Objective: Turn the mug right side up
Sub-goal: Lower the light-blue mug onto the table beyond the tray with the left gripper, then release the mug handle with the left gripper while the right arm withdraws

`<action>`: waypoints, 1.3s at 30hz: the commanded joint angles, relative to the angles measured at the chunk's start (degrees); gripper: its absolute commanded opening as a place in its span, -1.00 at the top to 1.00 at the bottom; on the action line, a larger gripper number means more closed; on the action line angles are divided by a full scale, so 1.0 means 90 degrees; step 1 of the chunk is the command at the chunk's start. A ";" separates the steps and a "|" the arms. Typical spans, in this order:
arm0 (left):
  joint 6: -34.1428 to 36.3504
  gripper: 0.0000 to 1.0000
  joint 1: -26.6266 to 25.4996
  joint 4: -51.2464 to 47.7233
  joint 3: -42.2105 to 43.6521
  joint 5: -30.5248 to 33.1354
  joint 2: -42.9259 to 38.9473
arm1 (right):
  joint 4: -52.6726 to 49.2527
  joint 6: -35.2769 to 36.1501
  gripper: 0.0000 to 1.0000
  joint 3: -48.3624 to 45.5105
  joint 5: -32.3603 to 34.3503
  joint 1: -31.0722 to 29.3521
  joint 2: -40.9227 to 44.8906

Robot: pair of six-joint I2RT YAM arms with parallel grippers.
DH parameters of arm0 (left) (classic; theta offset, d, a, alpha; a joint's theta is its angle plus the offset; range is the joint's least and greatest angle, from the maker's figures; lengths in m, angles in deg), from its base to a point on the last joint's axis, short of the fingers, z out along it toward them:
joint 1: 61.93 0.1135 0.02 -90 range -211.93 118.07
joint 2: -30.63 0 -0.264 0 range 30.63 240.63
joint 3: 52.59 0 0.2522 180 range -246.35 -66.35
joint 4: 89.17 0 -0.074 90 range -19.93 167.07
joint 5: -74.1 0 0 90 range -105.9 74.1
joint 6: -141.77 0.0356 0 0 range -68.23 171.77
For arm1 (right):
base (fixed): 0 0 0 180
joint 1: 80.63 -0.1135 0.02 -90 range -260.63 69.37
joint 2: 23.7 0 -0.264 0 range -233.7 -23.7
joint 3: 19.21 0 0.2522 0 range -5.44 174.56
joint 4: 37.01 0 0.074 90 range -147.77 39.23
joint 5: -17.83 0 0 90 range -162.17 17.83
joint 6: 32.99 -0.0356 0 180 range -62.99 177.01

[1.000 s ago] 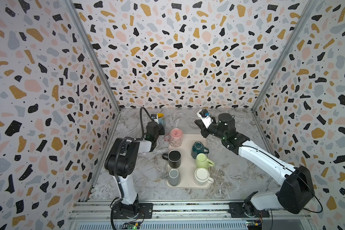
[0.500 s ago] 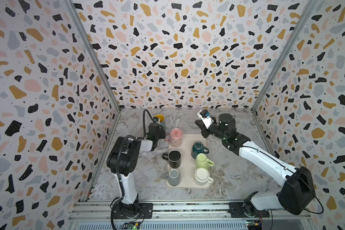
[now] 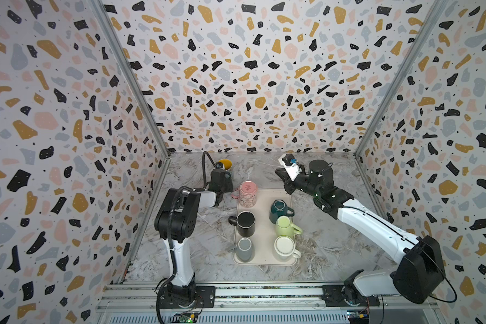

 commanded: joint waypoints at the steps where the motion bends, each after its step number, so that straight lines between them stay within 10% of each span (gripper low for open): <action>1: -0.0061 0.26 0.0076 0.0020 -0.0269 0.0086 0.0052 | 0.0057 -0.0071 0.78 -0.0020 0.0070 0.0028 0.0287; 21: -0.0097 -0.09 0.0059 -0.0586 -0.0131 -0.0979 -0.0523 | 0.0106 -0.0211 0.58 -0.0219 0.0051 0.0046 0.0416; 33: 0.0271 -0.11 -0.0135 -0.2030 -0.0011 -0.1484 -0.1580 | -0.0551 -0.0758 -0.28 -0.0005 0.0267 0.0058 0.0544; 39: 0.0139 -0.12 -0.0221 -0.2352 0.0373 -0.1714 -0.2413 | -0.2272 -0.2278 -0.46 0.1012 0.0416 0.0358 0.0148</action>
